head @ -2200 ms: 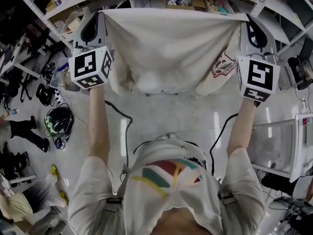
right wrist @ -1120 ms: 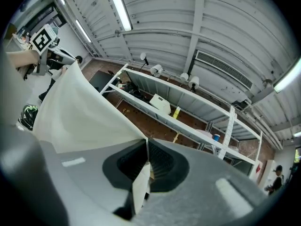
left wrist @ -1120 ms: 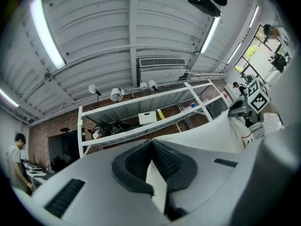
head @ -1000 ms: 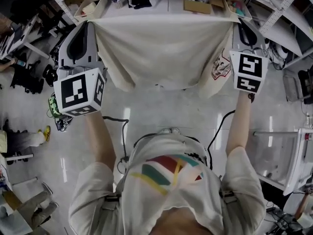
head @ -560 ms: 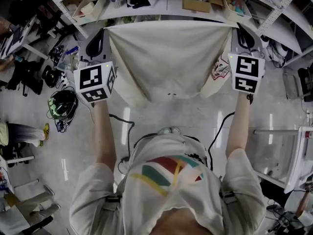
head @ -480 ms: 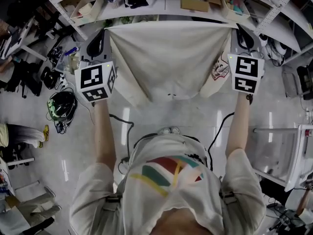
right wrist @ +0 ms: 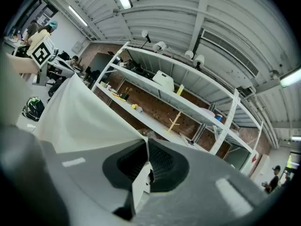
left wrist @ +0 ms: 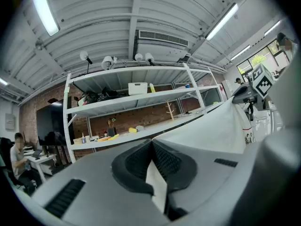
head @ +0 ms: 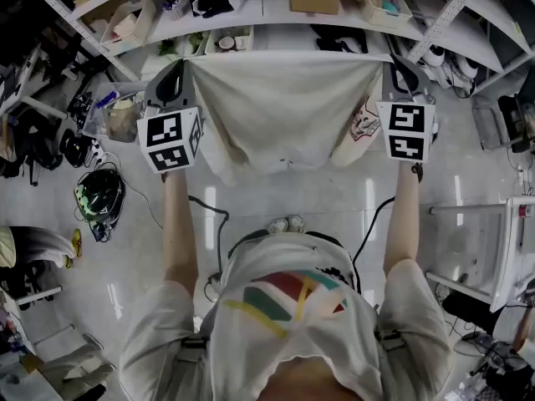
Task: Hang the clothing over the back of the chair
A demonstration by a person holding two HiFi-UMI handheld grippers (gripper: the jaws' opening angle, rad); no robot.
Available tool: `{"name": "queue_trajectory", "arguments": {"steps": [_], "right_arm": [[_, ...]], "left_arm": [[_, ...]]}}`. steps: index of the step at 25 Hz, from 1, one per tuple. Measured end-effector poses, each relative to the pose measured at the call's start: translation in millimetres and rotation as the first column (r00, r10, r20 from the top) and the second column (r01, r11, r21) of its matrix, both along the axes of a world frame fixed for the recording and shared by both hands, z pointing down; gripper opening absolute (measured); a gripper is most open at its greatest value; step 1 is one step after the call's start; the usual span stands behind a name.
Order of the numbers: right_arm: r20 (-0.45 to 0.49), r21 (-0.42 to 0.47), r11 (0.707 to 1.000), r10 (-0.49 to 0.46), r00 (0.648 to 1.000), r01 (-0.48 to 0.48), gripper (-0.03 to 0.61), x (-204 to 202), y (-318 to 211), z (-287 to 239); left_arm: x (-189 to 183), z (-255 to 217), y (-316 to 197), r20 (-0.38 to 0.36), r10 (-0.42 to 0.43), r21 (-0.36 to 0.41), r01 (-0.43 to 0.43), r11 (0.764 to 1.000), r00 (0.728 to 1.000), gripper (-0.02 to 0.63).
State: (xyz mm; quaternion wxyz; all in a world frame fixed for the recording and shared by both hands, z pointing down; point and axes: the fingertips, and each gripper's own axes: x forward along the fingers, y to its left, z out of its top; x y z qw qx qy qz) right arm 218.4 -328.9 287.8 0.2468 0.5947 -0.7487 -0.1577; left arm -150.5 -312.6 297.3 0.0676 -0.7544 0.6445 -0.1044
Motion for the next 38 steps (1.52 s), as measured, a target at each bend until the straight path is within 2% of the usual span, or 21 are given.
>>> {"name": "queue_trajectory", "arguments": {"steps": [10, 18, 23, 28, 32, 38], "right_arm": [[-0.021, -0.110, 0.994, 0.021, 1.000, -0.023, 0.006, 7, -8, 53], [0.005, -0.136, 0.991, 0.016, 1.000, -0.015, 0.006, 6, -1, 72], [0.015, -0.150, 0.989, 0.013, 1.000, -0.010, 0.006, 5, 14, 78], [0.016, -0.206, 0.979, 0.013, 1.000, -0.009, 0.006, 4, 22, 104], [0.010, -0.263, 0.965, 0.008, 1.000, -0.005, 0.006, 1, 28, 133], [-0.003, -0.333, 0.943, 0.018, 1.000, -0.018, 0.006, 3, 29, 172]], "left_arm": [[7, 48, -14, -0.006, 0.015, -0.088, -0.015, 0.996, 1.000, 0.014], [7, 48, 11, -0.006, 0.018, -0.066, -0.018, 0.998, 1.000, 0.014], [6, 59, 34, -0.007, 0.021, -0.088, -0.021, 0.996, 1.000, 0.014], [4, 91, 43, -0.001, 0.023, -0.163, -0.023, 0.986, 1.000, 0.014], [2, 132, 48, -0.003, 0.015, -0.264, -0.015, 0.964, 1.000, 0.014], [4, 175, 46, 0.012, 0.023, -0.345, -0.017, 0.938, 1.000, 0.014]]}}
